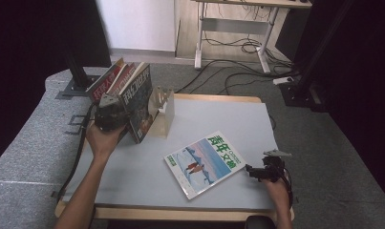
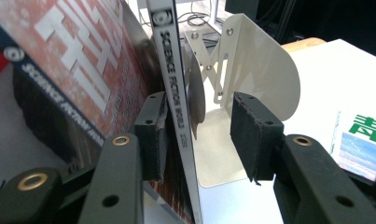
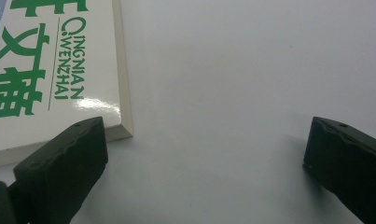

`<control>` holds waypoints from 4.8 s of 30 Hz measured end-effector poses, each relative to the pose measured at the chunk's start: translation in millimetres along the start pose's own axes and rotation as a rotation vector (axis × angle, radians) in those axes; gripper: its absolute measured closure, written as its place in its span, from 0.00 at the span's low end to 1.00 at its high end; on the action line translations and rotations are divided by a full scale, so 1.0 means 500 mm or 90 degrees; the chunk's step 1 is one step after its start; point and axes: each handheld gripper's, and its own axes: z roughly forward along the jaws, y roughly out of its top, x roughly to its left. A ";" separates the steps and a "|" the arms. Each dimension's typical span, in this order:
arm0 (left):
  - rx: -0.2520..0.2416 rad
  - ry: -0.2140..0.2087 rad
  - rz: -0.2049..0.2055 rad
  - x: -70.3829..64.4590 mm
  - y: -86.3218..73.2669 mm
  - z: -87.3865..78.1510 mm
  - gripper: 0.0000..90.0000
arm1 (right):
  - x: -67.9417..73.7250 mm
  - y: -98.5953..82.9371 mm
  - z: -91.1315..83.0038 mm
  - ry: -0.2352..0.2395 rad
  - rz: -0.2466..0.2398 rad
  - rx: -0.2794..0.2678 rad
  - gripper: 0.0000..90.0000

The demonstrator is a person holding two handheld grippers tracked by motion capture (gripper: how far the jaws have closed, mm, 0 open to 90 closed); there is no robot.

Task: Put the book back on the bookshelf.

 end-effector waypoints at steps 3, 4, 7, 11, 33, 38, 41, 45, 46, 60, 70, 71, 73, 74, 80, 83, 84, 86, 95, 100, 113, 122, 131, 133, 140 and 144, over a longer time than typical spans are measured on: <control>0.001 0.000 -0.001 0.003 -0.007 -0.001 0.62 | 0.000 0.000 0.000 0.000 -0.001 0.000 0.00; 0.002 0.000 -0.002 0.003 -0.008 -0.001 0.62 | 0.000 0.000 0.000 0.000 -0.001 0.000 0.00; 0.006 0.000 -0.004 0.005 -0.016 -0.002 0.61 | 0.000 0.000 0.000 0.000 -0.001 0.000 0.00; 0.010 -0.003 -0.004 0.006 -0.025 -0.006 0.61 | 0.000 0.000 0.000 0.000 -0.001 0.000 0.00; 0.037 -0.072 0.043 -0.026 -0.071 -0.033 0.42 | 0.000 0.000 0.000 -0.001 -0.002 -0.001 0.00; 0.052 -0.107 0.065 -0.041 -0.092 -0.026 0.33 | 0.000 0.000 0.000 -0.001 -0.003 -0.001 0.00; 0.062 -0.126 0.075 -0.051 -0.106 -0.022 0.27 | 0.000 0.000 0.000 -0.001 -0.003 -0.001 0.00; 0.076 -0.148 0.087 -0.063 -0.128 -0.016 0.18 | 0.000 -0.001 0.000 -0.001 -0.003 -0.001 0.00; 0.078 -0.152 0.088 -0.065 -0.134 -0.015 0.16 | 0.000 -0.001 0.000 -0.001 -0.003 -0.001 0.00; 0.175 -0.210 0.177 -0.121 -0.209 0.038 0.00 | 0.000 -0.001 0.000 -0.002 -0.004 -0.001 0.00; 0.217 -0.227 0.181 -0.123 -0.254 0.074 0.00 | 0.000 -0.001 0.000 -0.002 -0.004 -0.002 0.00; 0.220 -0.225 0.183 -0.123 -0.256 0.075 0.00 | 0.000 -0.001 0.000 -0.002 -0.004 -0.002 0.00; 0.222 -0.225 0.185 -0.124 -0.264 0.081 0.00 | 0.000 -0.001 0.000 -0.002 -0.004 -0.002 0.00; 0.224 -0.225 0.185 -0.125 -0.267 0.084 0.00 | 0.000 -0.001 0.000 -0.002 -0.004 -0.002 0.00; 0.243 -0.222 0.190 -0.127 -0.287 0.100 0.00 | 0.001 -0.001 0.000 -0.002 -0.004 -0.002 0.00; 0.235 -0.225 0.184 -0.125 -0.290 0.101 0.00 | 0.001 -0.002 0.000 -0.003 -0.004 -0.002 0.00; 0.232 -0.224 0.186 -0.126 -0.291 0.100 0.00 | 0.001 -0.002 0.000 -0.003 -0.004 -0.002 0.00; 0.225 -0.225 0.183 -0.125 -0.294 0.099 0.00 | 0.001 -0.002 0.000 -0.003 -0.005 -0.002 0.00; 0.221 -0.223 0.182 -0.125 -0.297 0.098 0.00 | 0.001 -0.002 0.000 -0.004 -0.005 -0.003 0.00; 0.221 -0.223 0.181 -0.125 -0.297 0.098 0.00 | 0.001 -0.002 0.000 -0.004 -0.005 -0.003 0.00; 0.220 -0.224 0.180 -0.125 -0.297 0.099 0.00 | 0.001 -0.002 0.000 -0.003 -0.005 -0.002 0.00; 0.221 -0.225 0.180 -0.124 -0.297 0.099 0.00 | 0.001 -0.002 0.000 -0.004 -0.005 -0.002 0.00; 0.224 -0.229 0.182 -0.124 -0.294 0.099 0.00 | 0.006 -0.002 -0.004 -0.004 -0.015 0.002 0.01; 0.227 -0.239 0.171 -0.121 -0.290 0.100 0.00 | 0.011 -0.001 -0.007 0.006 -0.015 0.004 0.02; 0.203 -0.285 0.146 -0.127 -0.265 0.101 0.06 | 0.040 0.000 -0.021 0.025 -0.040 -0.007 0.02; 0.204 -0.300 0.165 -0.149 -0.251 0.114 0.04 | 0.053 -0.001 -0.028 0.032 -0.044 -0.013 0.02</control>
